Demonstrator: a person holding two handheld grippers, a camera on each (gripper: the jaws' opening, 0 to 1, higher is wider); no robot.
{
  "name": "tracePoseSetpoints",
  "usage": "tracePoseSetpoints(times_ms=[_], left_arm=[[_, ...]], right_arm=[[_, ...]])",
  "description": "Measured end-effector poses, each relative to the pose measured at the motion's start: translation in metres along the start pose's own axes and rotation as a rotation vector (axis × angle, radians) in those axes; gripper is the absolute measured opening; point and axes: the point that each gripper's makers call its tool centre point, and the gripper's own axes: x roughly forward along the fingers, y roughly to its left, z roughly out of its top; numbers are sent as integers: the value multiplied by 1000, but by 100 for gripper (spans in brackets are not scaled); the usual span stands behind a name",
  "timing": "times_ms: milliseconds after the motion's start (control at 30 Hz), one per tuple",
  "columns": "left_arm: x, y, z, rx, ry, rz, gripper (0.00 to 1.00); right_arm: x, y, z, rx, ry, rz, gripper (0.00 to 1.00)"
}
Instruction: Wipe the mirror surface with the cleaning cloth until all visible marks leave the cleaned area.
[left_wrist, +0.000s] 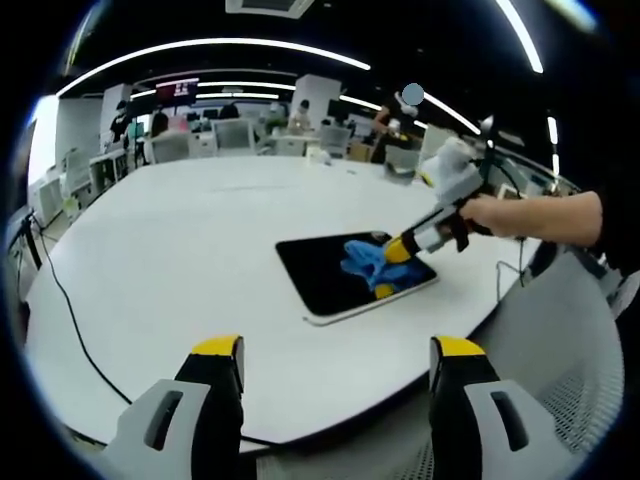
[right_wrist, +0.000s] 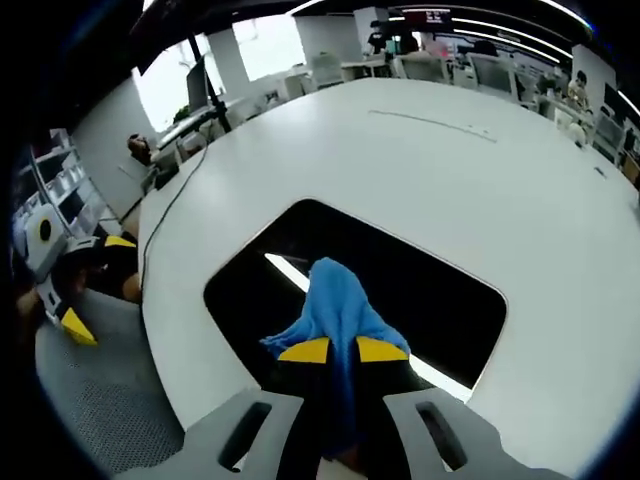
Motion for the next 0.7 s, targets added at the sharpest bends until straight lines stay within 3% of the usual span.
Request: tracePoseSetpoints(times_ms=[700], left_arm=[[0,-1,1,8,-9,-6,75]], right_arm=[[-9,12,-15,-17,25,26,3]])
